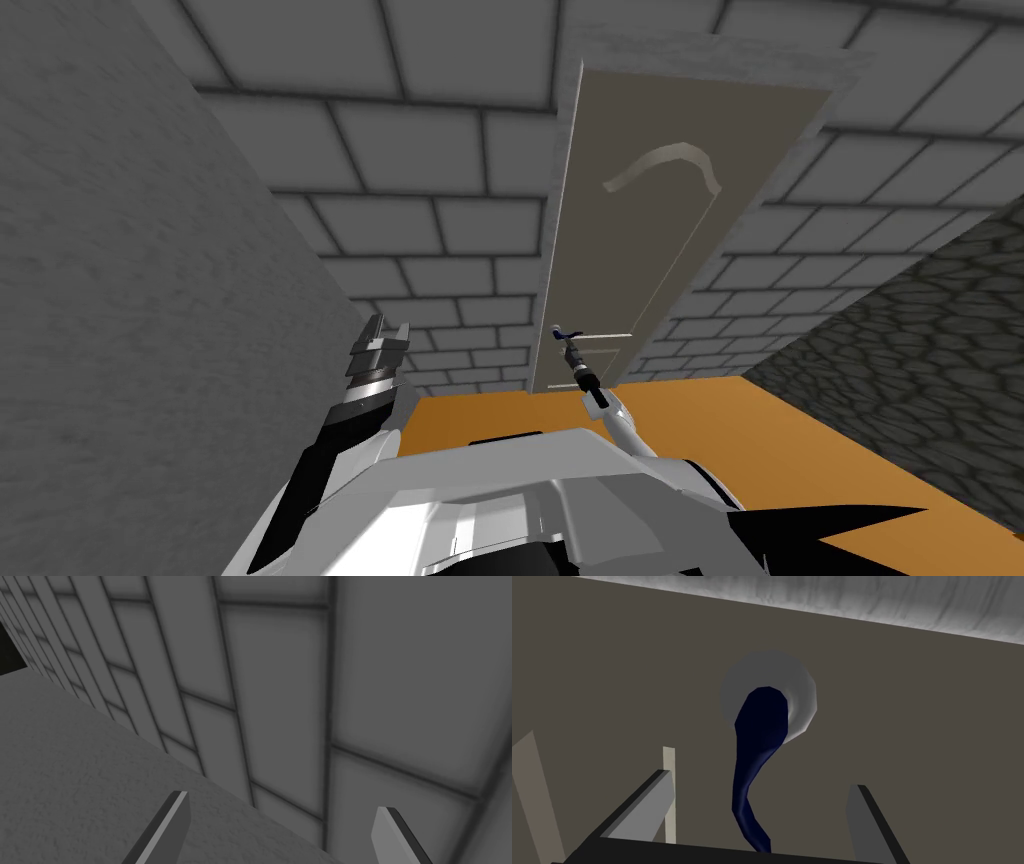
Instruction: Pull the door open
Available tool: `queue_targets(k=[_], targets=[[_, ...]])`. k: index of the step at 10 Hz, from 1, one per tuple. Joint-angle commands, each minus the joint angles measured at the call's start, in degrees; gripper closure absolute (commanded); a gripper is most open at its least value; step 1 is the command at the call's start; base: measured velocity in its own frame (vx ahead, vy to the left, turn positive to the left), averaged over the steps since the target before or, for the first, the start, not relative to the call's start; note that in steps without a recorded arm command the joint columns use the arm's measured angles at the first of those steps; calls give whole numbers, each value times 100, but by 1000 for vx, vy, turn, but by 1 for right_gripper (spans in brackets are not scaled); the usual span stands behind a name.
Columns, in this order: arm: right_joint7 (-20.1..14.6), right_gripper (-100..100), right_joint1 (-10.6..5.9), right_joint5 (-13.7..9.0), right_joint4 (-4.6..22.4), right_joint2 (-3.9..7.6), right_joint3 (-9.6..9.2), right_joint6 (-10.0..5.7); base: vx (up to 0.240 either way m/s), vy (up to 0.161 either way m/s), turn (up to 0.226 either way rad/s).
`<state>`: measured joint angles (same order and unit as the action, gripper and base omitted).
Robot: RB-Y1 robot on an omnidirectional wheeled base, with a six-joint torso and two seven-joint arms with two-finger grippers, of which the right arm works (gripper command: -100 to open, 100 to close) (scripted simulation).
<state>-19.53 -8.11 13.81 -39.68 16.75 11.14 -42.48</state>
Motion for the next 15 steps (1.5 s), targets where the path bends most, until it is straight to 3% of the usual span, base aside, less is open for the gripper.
queue_targets(k=[1,4,6,7,12,15], targets=[[22,-100,-80,-46,192,45,77,-66,82,-2,31],[22,-100,0,-247,404,280,391,-184,115,-7,264],[21,-100,-25,-247,463,287,390,-208,94,-25,71],[21,100,-25,-247,463,287,390,-208,0,0,0],[21,100,-25,-247,463,287,390,-208,-9,1,-1],[-186,100,73,-127,439,388,277,-363,-150,-55,82]])
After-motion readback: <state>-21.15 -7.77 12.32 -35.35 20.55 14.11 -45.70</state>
